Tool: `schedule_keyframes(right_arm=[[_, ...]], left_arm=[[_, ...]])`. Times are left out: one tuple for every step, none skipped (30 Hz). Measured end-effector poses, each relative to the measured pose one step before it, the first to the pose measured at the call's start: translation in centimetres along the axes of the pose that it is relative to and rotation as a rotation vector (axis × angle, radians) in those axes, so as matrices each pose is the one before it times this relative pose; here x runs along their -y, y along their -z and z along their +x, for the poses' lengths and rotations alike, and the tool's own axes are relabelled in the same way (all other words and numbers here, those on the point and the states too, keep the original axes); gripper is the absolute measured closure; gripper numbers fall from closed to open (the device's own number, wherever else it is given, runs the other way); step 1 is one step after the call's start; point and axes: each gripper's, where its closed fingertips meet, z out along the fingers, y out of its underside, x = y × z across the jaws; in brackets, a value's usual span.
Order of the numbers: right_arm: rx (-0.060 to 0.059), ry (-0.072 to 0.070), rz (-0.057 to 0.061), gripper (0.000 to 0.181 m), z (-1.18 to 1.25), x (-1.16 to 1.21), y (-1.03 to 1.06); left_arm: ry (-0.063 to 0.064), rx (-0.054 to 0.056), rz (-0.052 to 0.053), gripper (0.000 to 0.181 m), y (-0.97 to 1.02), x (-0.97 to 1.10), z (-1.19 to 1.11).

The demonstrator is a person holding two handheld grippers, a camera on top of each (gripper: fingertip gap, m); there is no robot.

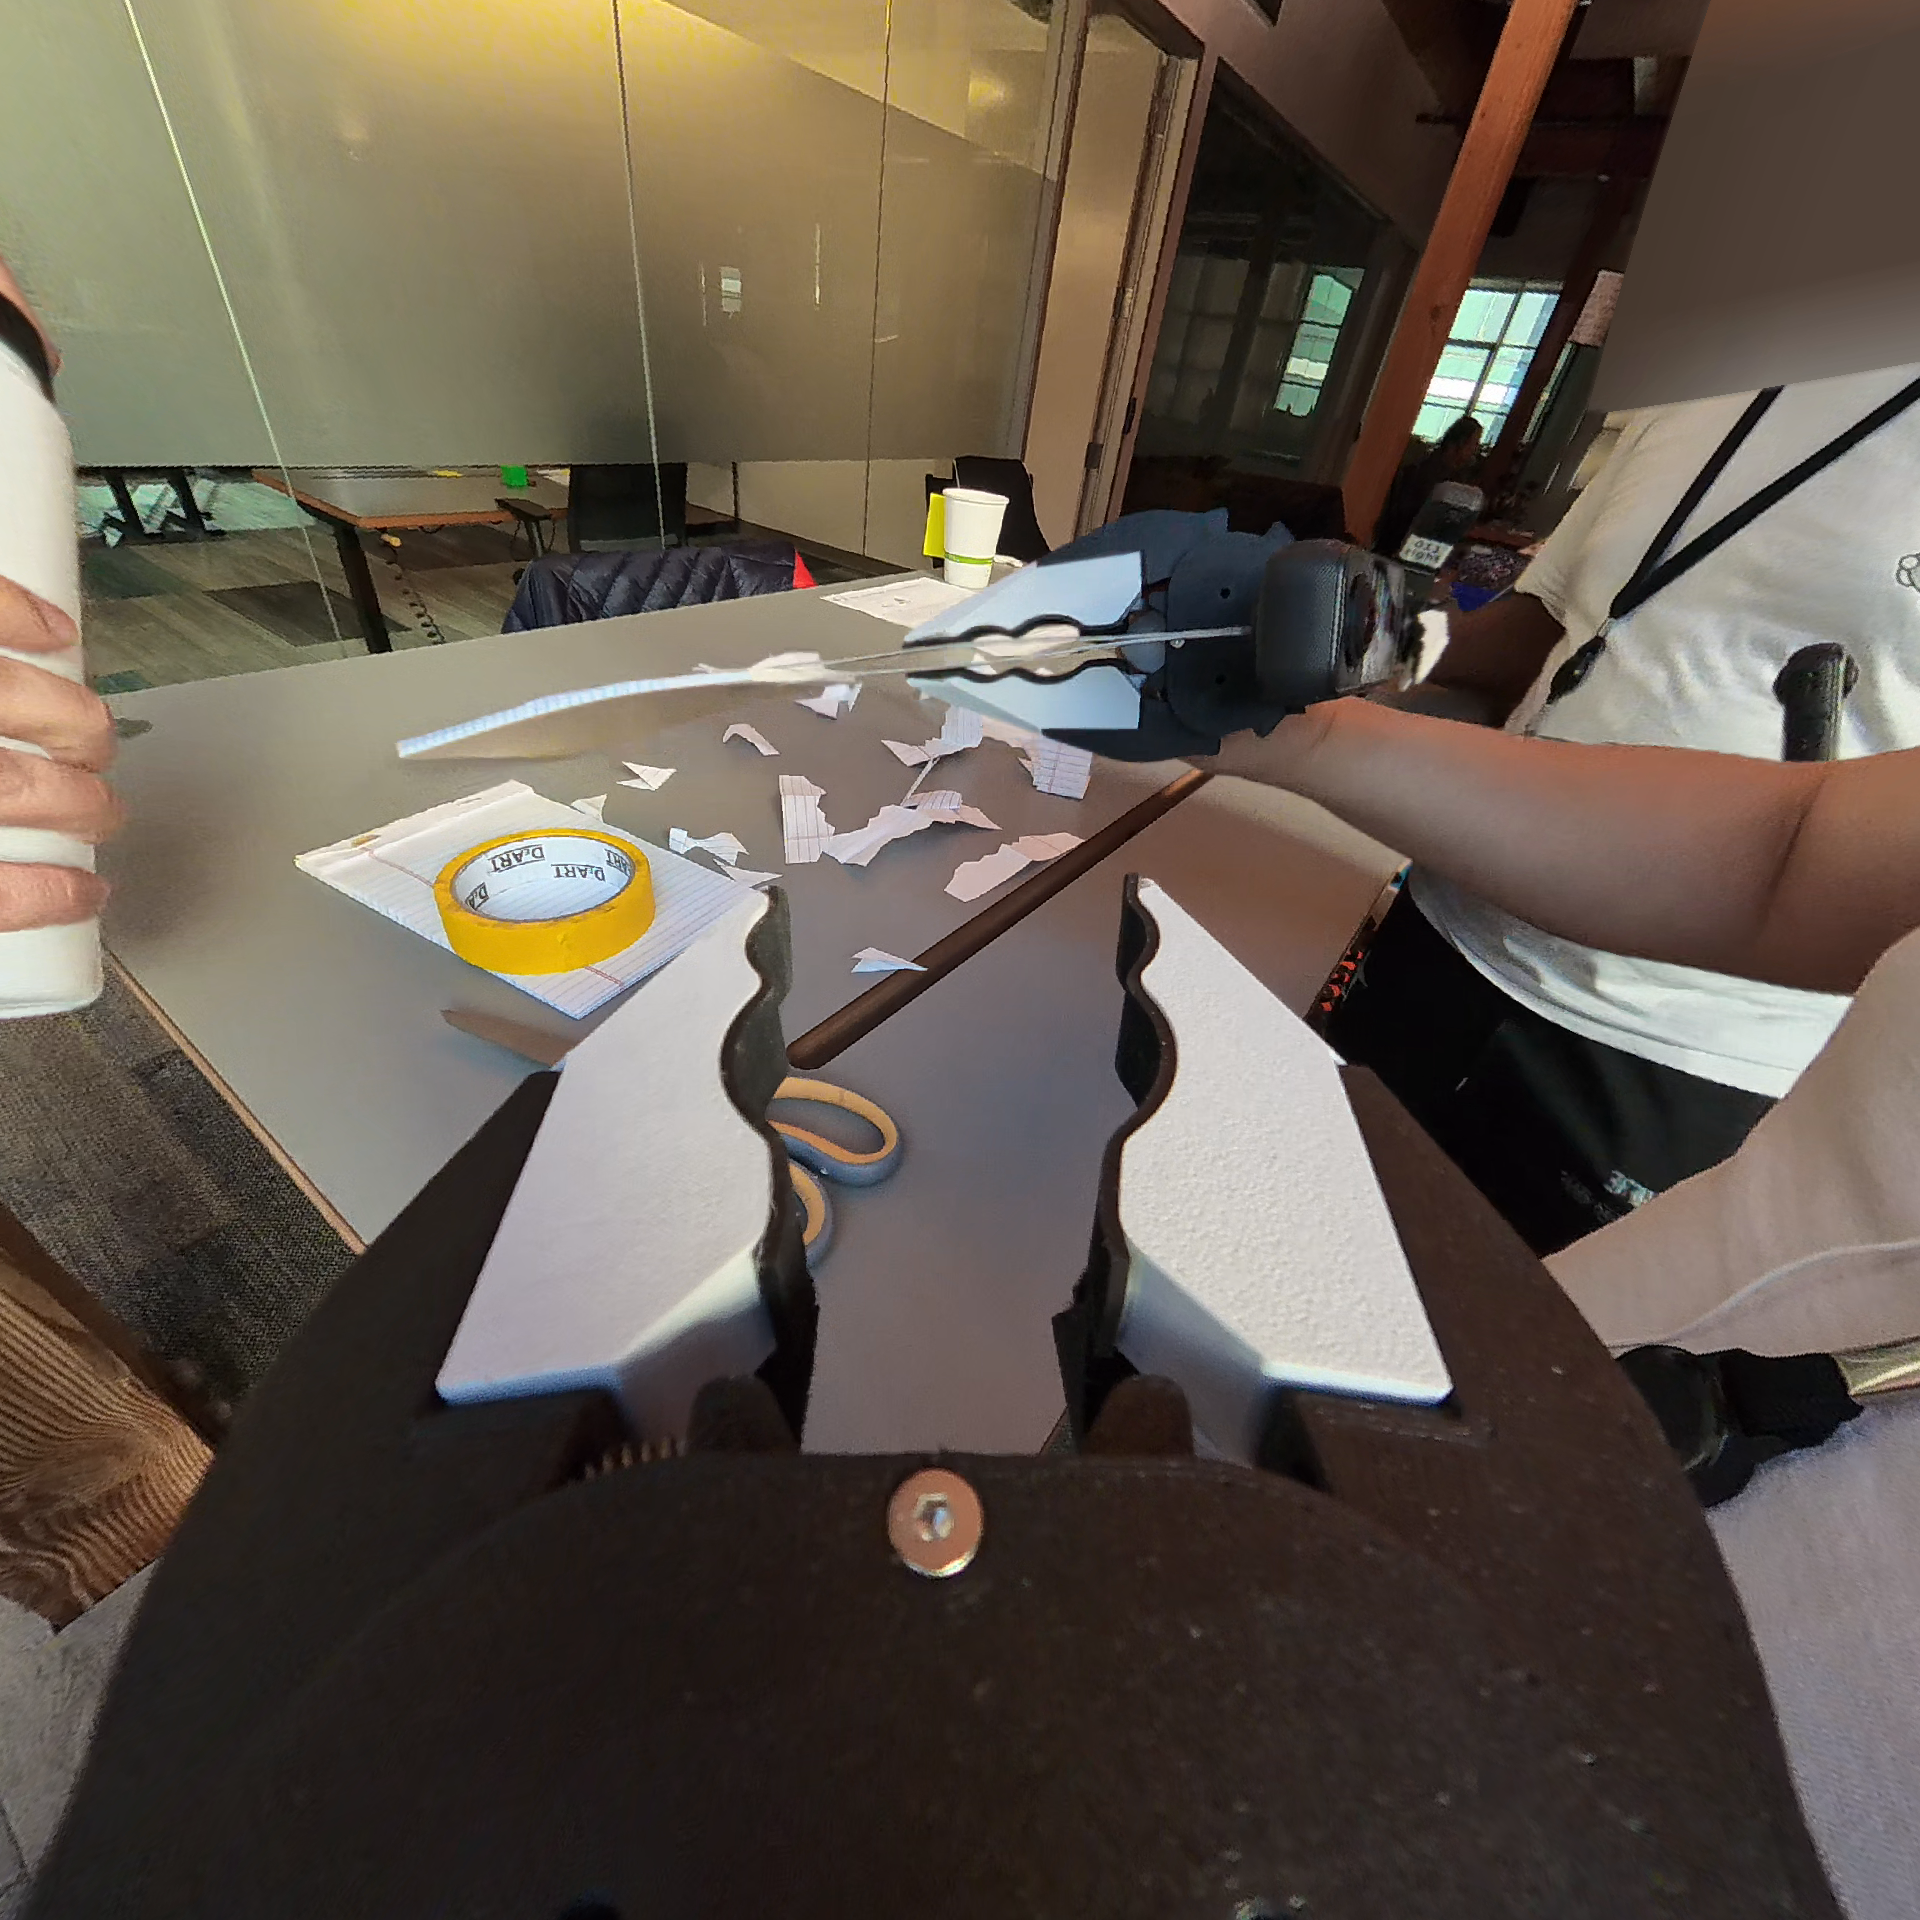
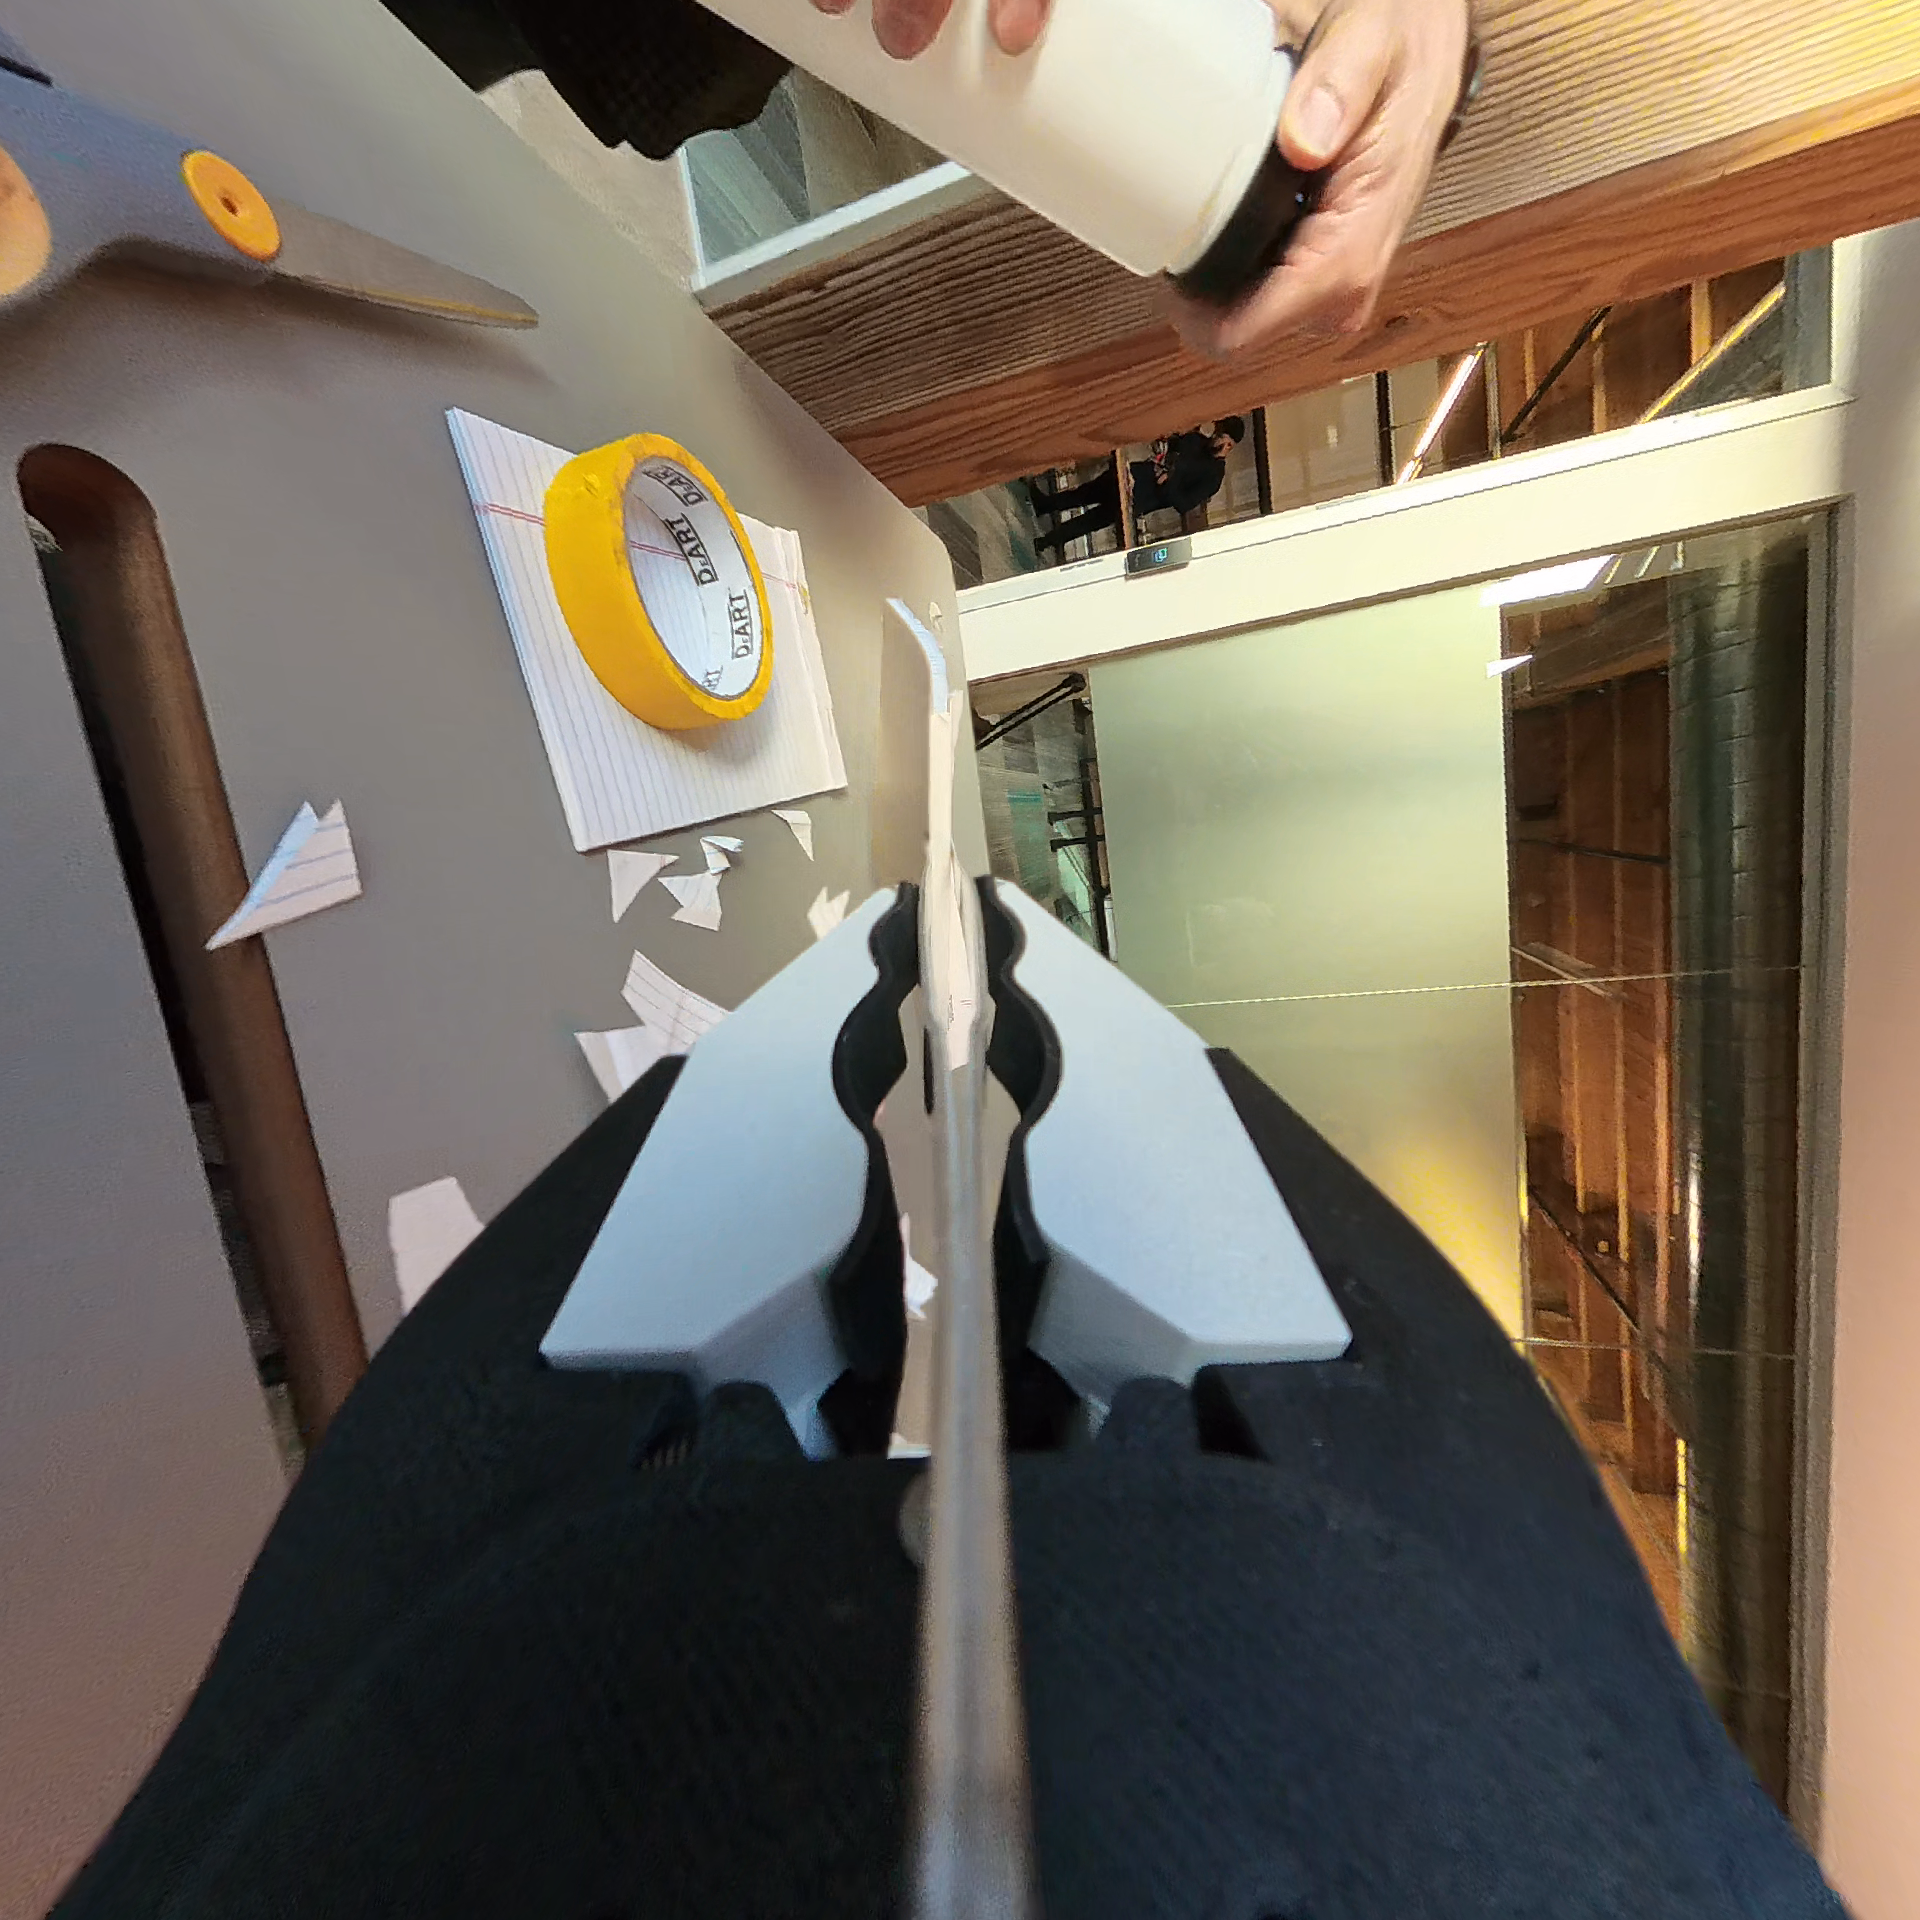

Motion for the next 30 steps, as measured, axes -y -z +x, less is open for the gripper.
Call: schedule_keyframes(right_arm=[[-0.005, 0.0172, -0.0074, 0.172, 0.587, -0.328, 0.021], [-0.0052, 0.0147, -0.0087, 0.173, 0.671, -0.419, -0.029], [-0.0039, 0.0105, -0.0102, 0.172, 0.719, -0.537, -0.098], [-0.0039, 0.0061, -0.0127, 0.172, 0.778, -0.715, -0.198], [-0.0044, 0.0036, -0.0164, 0.172, 0.797, -0.873, -0.282], [-0.0042, 0.0054, -0.0164, 0.172, 0.791, -0.91, -0.346], [-0.0026, 0.0061, -0.0173, 0.172, 0.735, -0.959, -0.46], [-0.0006, 0.0102, -0.0205, 0.172, 0.664, -1.033, -0.588], [0.0019, 0.0117, -0.0224, 0.172, 0.565, -1.051, -0.708], [0.005, 0.0099, -0.0197, 0.172, 0.45, -0.981, -0.797], [0.0092, 0.0085, -0.0212, 0.172, 0.312, -0.941, -0.887], [0.0118, 0.0109, -0.0209, 0.172, 0.199, -0.86, -0.946], [0.0117, 0.0107, -0.0169, 0.172, 0.104, -0.723, -0.978], [0.0137, 0.0087, -0.0155, 0.172, 0.016, -0.632, -1.007], [0.0155, 0.0097, -0.0142, 0.172, -0.063, -0.553, -1.03], [0.0138, 0.008, -0.0126, 0.172, -0.098, -0.448, -1.03], [0.0139, 0.0072, -0.0117, 0.172, -0.14, -0.346, -0.998], [0.011, 0.0079, -0.0106, 0.172, -0.148, -0.224, -0.95], [0.0102, 0.0082, -0.0102, 0.172, -0.169, -0.123, -0.89], [0.0079, 0.0056, -0.0075, 0.172, -0.18, -0.059, -0.847], [0.0085, -0.0013, -0.006, 0.172, -0.22, -0.062, -0.856], [0.0103, -0.0059, -0.0053, 0.172, -0.293, -0.117, -0.856], [0.01, -0.0076, -0.0053, 0.172, -0.319, -0.146, -0.839], [0.0126, -0.0104, -0.0058, 0.172, -0.386, -0.171, -0.814], [0.0152, -0.0138, -0.0029, 0.172, -0.463, -0.155, -0.765], [0.0129, -0.0163, -0.0059, 0.171, -0.494, -0.2, -0.74], [0.0003, -0.0024, -0.0064, 0.171, -0.41, -0.223, -0.68], [0.007, -0.0032, -0.0044, 0.171, -0.53, -0.164, -0.601], [0.0118, -0.0107, -0.0021, 0.17, -0.587, -0.112, -0.534], [0.015, -0.0099, 0.0058, 0.169, -0.664, 0.009, -0.478]], left_arm=[[0.0037, -0.0021, -0.0003, 0.119, -0.087, -0.042, -0.001], [0.0041, -0.0025, 0.0003, 0.119, -0.084, -0.023, -0.005], [0.0027, -0.0022, 0.0012, 0.119, -0.064, 0.024, 0.018], [-0.0002, -0.001, 0.0019, 0.119, -0.045, 0.045, 0.04], [-0.003, 0.0012, 0.0018, 0.119, -0.024, 0.066, 0.039], [-0.004, 0.0031, 0.0003, 0.119, -0.01, 0.034, 0.014], [-0.0028, 0.003, -0.0016, 0.119, -0.023, 0.011, 0.013], [-0.0011, 0.0021, -0.0021, 0.119, -0.013, -0.002, 0.0], [-0.0002, 0.0028, -0.002, 0.119, -0.013, 0.01, -0.001], [-0.0002, 0.0039, -0.0016, 0.119, 0.003, 0.015, -0.026], [-0.0006, 0.0047, -0.0004, 0.119, 0.012, 0.029, -0.025], [-0.0005, 0.0061, 0.0002, 0.119, 0.028, 0.023, -0.022], [0.0005, 0.0071, -0.0016, 0.119, 0.037, -0.011, -0.039], [0.0019, 0.007, -0.0041, 0.119, 0.026, -0.072, -0.041], [0.0026, 0.0077, -0.0051, 0.119, 0.043, -0.087, -0.05], [0.0026, 0.0092, -0.0052, 0.119, 0.062, -0.099, -0.081], [0.0028, 0.0097, -0.0057, 0.119, 0.071, -0.088, -0.075], [0.003, 0.0099, -0.0061, 0.119, 0.084, -0.084, -0.08], [0.0027, 0.011, -0.0058, 0.119, 0.088, -0.071, -0.087], [0.0021, 0.0113, -0.0052, 0.119, 0.117, -0.049, -0.076], [0.0021, 0.0106, -0.0053, 0.119, 0.1, -0.06, -0.059], [0.0021, 0.0101, -0.0058, 0.119, 0.104, -0.068, -0.054], [0.0011, 0.01, -0.0056, 0.119, 0.091, -0.066, -0.041], [-0.0001, 0.0101, -0.0051, 0.119, 0.085, -0.061, -0.038], [-0.0003, 0.0098, -0.0051, 0.119, 0.083, -0.081, -0.039], [0.0005, 0.0089, -0.005, 0.119, 0.07, -0.095, -0.04], [0.0021, 0.0081, -0.0043, 0.119, 0.055, -0.111, -0.053], [0.0033, 0.0075, -0.0035, 0.119, 0.037, -0.106, -0.054], [0.0039, 0.0065, -0.0033, 0.119, 0.024, -0.127, -0.071], [0.0051, 0.0054, -0.0039, 0.119, 0.002, -0.157, -0.084]])
